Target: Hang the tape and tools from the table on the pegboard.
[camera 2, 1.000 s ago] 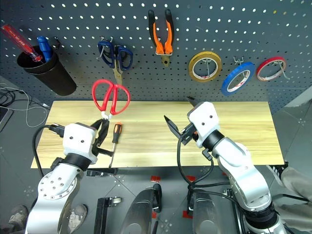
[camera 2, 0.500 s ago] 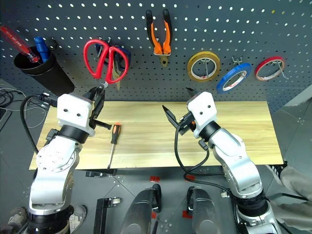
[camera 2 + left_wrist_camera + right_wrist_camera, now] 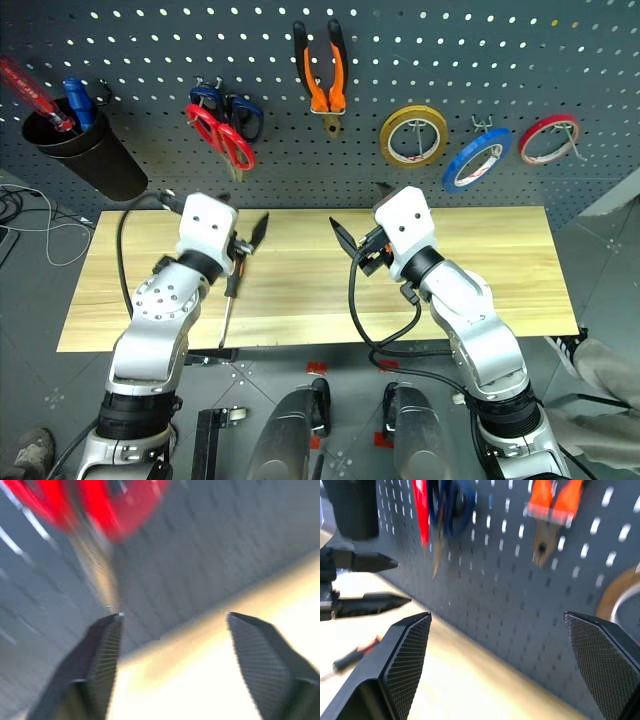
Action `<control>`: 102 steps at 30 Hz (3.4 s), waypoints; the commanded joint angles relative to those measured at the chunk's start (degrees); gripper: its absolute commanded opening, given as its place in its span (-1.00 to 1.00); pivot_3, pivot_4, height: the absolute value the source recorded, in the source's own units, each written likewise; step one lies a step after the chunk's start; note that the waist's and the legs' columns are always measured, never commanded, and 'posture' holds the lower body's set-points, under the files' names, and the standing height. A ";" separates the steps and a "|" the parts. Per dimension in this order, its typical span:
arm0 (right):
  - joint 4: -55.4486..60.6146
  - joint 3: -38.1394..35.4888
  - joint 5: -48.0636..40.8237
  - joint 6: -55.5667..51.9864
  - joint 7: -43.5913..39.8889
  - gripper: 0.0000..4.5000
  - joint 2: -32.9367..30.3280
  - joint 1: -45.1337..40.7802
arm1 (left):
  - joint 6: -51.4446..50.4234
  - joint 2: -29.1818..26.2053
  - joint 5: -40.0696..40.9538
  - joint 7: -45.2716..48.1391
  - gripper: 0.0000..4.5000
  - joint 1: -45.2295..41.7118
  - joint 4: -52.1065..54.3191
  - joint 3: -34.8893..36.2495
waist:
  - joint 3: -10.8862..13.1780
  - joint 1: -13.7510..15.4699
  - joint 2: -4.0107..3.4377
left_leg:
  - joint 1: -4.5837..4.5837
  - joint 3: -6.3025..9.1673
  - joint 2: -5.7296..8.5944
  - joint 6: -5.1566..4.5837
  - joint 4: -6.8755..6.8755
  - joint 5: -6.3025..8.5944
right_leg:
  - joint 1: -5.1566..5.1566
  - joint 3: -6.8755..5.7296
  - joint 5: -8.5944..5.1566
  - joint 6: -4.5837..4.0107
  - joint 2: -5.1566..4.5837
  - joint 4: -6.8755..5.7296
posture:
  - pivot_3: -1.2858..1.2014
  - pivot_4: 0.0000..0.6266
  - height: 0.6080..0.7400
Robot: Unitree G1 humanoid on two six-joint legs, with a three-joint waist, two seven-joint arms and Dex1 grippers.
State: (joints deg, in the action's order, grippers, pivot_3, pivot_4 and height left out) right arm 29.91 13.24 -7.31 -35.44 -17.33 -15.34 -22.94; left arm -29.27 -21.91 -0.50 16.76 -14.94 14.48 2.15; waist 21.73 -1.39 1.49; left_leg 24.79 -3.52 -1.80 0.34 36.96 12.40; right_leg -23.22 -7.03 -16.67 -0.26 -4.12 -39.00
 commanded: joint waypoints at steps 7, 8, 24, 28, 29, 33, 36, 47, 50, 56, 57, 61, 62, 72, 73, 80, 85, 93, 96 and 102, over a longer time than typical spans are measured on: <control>8.12 3.68 -5.47 -19.34 -0.73 1.00 3.43 -0.25 | -19.23 -2.79 9.87 2.34 0.99 -3.34 -11.83 11.78 | 0.01 -0.24 0.01 | -0.01 0.07 0.00 0.01 0.06 -0.03 | 0.00 0.00 0.02 -0.01 0.02 -0.11 | -0.05 0.18 1.00; 8.16 4.34 -6.08 -20.67 -1.30 1.00 3.53 -1.00 | -20.58 -3.05 10.72 3.07 0.99 -4.89 -14.58 11.96 | 0.01 -0.23 0.01 | -0.01 0.07 0.01 0.00 0.07 -0.03 | 0.00 0.00 0.03 -0.01 0.02 -0.11 | -0.05 0.19 1.00; 7.09 11.77 -10.06 -22.31 -11.03 1.00 -3.49 -9.09 | -22.70 -5.49 10.41 5.91 0.16 -13.02 -28.90 5.71 | 0.04 -0.30 0.06 | -0.02 0.02 0.05 0.00 0.06 -0.03 | -0.01 0.06 0.04 -0.02 0.00 -0.05 | -0.05 0.19 1.00; 6.68 12.06 -9.19 -20.59 -11.20 1.00 -4.83 -8.91 | -21.24 -6.18 11.04 5.83 -0.44 -11.26 -24.26 6.75 | 0.04 -0.29 0.07 | -0.01 0.02 0.04 0.00 0.05 -0.03 | -0.01 0.05 0.04 -0.03 -0.01 -0.02 | -0.05 0.14 1.00; 6.73 11.59 -9.18 -20.09 -11.13 1.00 -5.03 -8.77 | -19.63 -6.16 11.38 5.78 -0.55 -9.85 -21.62 7.68 | 0.02 -0.38 0.11 | -0.01 0.02 0.05 0.00 0.05 -0.03 | -0.01 0.05 0.04 -0.03 -0.01 -0.02 | -0.05 0.09 1.00; 7.59 10.65 -8.64 -14.86 -12.04 1.00 -6.12 -7.83 | -7.21 -5.27 11.77 4.91 -0.69 -2.41 -10.20 11.30 | -0.04 -0.45 0.19 | -0.01 0.02 0.02 0.01 0.02 -0.03 | -0.02 0.01 0.05 -0.03 -0.03 0.03 | -0.05 0.03 1.00; 7.82 10.27 -8.33 -12.29 -12.29 1.00 -7.21 -6.60 | -1.69 -4.24 10.93 2.59 -0.69 3.36 -2.52 13.47 | -0.15 -0.38 0.28 | 0.00 0.02 0.01 0.01 0.02 -0.04 | 0.00 0.01 0.05 -0.04 -0.05 0.03 | -0.03 -0.01 1.00; 8.48 0.63 -12.88 -7.70 -10.71 1.00 -2.16 -7.26 | 10.31 -5.96 4.25 -8.58 -0.69 -0.80 14.97 20.94 | -1.01 1.91 0.69 | 0.02 0.19 0.00 0.11 0.03 -0.13 | 0.04 -0.17 0.16 -0.17 -0.01 -0.08 | 0.05 -0.13 1.00; 7.65 -0.57 -14.04 -8.80 -10.51 1.00 -1.41 -10.00 | 9.54 -7.99 6.15 -8.05 -0.69 -8.61 10.96 22.39 | -1.64 2.31 0.88 | 0.01 0.14 0.05 0.07 0.05 -0.15 | 0.06 -0.09 0.26 -0.05 -0.01 -0.02 | 0.05 -0.15 1.00; 6.84 -1.33 -14.99 -11.15 -9.36 1.00 -0.29 -13.39 | 11.57 -12.52 9.93 -6.98 -0.69 -23.25 0.75 23.71 | -1.77 2.59 0.99 | 0.02 0.16 0.02 0.13 0.05 -0.22 | 0.03 -0.10 0.27 -0.06 0.06 -0.03 | 0.03 -0.19 1.00; 6.77 -1.43 -14.97 -11.39 -9.07 1.00 -0.24 -13.55 | 12.17 -13.33 10.09 -6.89 -0.69 -24.88 -0.94 23.83 | -1.79 2.51 1.00 | 0.02 0.14 0.02 0.13 0.04 -0.22 | 0.04 -0.09 0.27 -0.06 0.06 -0.01 | 0.03 -0.19 1.00; 5.71 -1.75 -14.00 -11.57 -7.62 1.00 -0.10 -14.14 | 16.69 -16.31 10.28 -5.33 -0.69 -30.36 -8.32 23.53 | -1.79 2.46 1.00 | 0.03 0.13 0.03 0.13 0.02 -0.22 | 0.02 -0.15 0.26 -0.07 0.06 0.05 | 0.03 -0.21 1.00; 5.46 -1.67 -13.83 -11.37 -7.38 1.00 -0.09 -14.35 | 17.68 -16.55 10.26 -5.54 -0.69 -31.19 -10.26 23.78 | -1.79 2.43 1.00 | 0.04 0.12 0.02 0.13 0.02 -0.22 | 0.02 -0.15 0.26 -0.07 0.06 0.05 | 0.03 -0.23 1.00; 4.38 -0.75 -13.57 -8.93 -6.71 1.00 1.64 -15.92 | 29.61 -14.13 8.85 -6.18 -0.69 -32.72 -24.81 20.92 | -2.25 2.39 1.44 | 0.04 0.13 0.03 0.12 0.10 -0.27 | 0.02 -0.13 0.27 -0.08 0.05 -0.03 | 0.02 -0.26 1.00; 4.40 -0.86 -13.71 -8.69 -6.65 1.00 2.06 -15.99 | 30.31 -13.27 9.32 -6.12 -0.53 -32.33 -25.91 20.87 | -2.32 2.40 1.52 | 0.04 0.12 0.03 0.12 0.10 -0.27 | 0.02 -0.14 0.27 -0.08 0.05 -0.03 | 0.02 -0.26 1.00; 4.38 -1.06 -13.67 -7.23 -6.52 1.00 3.18 -15.86 | 31.18 -8.93 12.36 -6.63 0.42 -31.04 -24.65 21.26 | -2.54 2.16 1.69 | 0.04 0.14 0.03 0.11 0.14 -0.28 | 0.03 -0.15 0.28 -0.09 0.05 -0.05 | 0.01 -0.27 1.00; 4.60 -2.23 -14.03 -5.98 -6.37 1.00 3.06 -14.00 | 24.05 -5.40 15.73 -8.19 0.95 -22.67 -10.77 20.11 | -2.92 1.55 1.67 | 0.04 0.13 0.04 0.10 0.13 -0.29 | 0.04 -0.12 0.29 -0.10 0.04 -0.02 | 0.02 -0.29 1.00; 4.32 -4.18 -14.29 -2.35 -8.44 1.00 -0.30 -5.24 | 0.68 -0.75 23.83 -7.87 0.95 -0.62 9.83 15.56 | -5.05 1.43 1.57 | -0.02 0.19 -0.03 0.18 0.08 -0.40 | 0.07 -0.10 0.32 -0.18 0.11 -0.12 | 0.05 -0.35 1.00; 0.47 -3.85 -12.20 -0.41 -6.04 1.00 0.33 -0.67 | -7.74 -1.35 23.50 -10.75 0.95 1.93 8.19 16.31 | -5.40 1.52 1.54 | -0.15 0.20 -0.03 0.20 0.08 -0.46 | 0.14 -0.06 0.40 -0.29 0.12 -0.28 | 0.06 -0.37 1.00; -15.29 -7.44 -2.65 10.82 6.98 1.00 6.06 6.63 | -3.05 -2.64 18.45 -9.78 0.95 4.75 1.57 16.45 | -6.77 2.10 1.51 | -0.34 0.21 -0.02 0.39 0.04 -0.83 | 0.06 0.01 0.40 -0.27 0.14 -0.78 | 0.06 -0.45 1.00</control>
State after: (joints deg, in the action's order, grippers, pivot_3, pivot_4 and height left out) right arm 17.03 8.02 -12.39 -29.32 -14.21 -9.84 -17.15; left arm -35.56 -23.80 18.72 5.75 -10.74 16.35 17.39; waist 14.96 0.71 3.00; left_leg 24.43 -3.31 -1.84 0.75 37.00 11.56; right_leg -23.17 -7.02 -16.27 -0.54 -3.98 -39.85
